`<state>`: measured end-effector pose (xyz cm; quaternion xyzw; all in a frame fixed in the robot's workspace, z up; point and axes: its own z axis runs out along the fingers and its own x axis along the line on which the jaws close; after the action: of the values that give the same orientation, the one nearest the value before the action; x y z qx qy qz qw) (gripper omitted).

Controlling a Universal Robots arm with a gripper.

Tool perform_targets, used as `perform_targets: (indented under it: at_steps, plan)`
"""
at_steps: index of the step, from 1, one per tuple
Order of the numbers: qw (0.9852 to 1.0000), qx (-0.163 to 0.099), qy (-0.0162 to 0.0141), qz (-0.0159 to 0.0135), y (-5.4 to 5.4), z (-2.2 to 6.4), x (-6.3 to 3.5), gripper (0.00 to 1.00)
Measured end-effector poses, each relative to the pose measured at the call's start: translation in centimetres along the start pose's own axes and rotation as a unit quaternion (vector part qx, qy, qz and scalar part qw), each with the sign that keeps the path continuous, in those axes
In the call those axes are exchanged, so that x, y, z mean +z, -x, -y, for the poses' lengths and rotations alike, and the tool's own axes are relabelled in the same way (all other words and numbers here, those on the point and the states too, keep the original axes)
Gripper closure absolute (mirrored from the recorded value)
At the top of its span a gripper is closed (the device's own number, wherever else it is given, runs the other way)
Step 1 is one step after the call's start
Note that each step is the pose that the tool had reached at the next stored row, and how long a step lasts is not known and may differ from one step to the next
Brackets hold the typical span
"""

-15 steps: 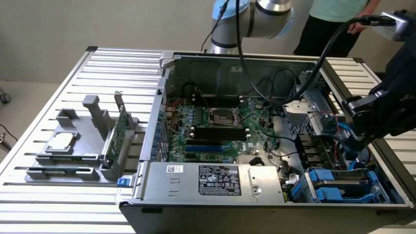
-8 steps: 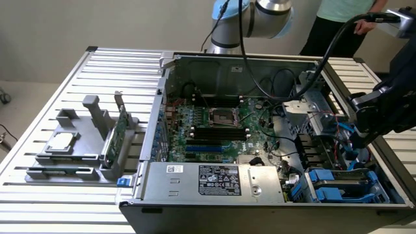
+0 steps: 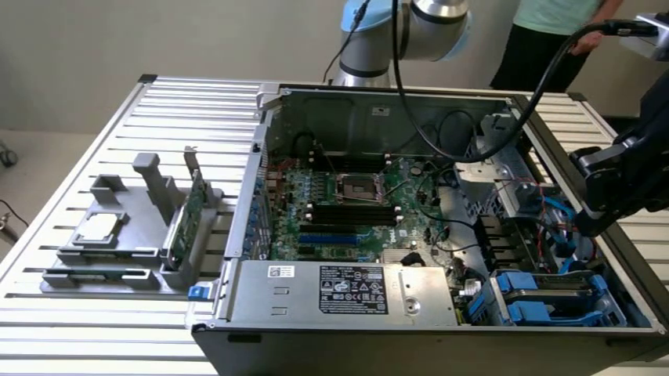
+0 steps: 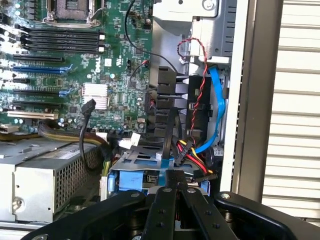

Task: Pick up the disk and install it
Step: 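Insert the first disk wire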

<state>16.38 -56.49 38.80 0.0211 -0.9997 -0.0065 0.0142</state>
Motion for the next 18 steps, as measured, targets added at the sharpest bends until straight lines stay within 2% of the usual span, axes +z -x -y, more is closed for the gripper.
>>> perform_targets:
  at_steps: [3, 9, 11, 13, 15, 18]
  plan:
    - [0.9999, 0.007, -0.0002, 0.0079, 0.0, 0.01, 0.14, 0.89]
    - [0.9994, 0.022, -0.0009, 0.0259, 0.0, 0.01, 0.43, 0.89]
    - [0.9991, 0.026, -0.002, 0.0324, 0.0, 0.02, 0.54, 0.89]
    - [0.9988, 0.03, -0.0045, 0.039, 0.0, 0.04, 0.68, 0.89]
    - [0.9985, 0.032, -0.007, 0.0427, -0.1, 0.07, 0.87, 0.89]
    - [0.9982, 0.039, -0.009, 0.0442, -0.3, 0.07, 1.33, 0.89]
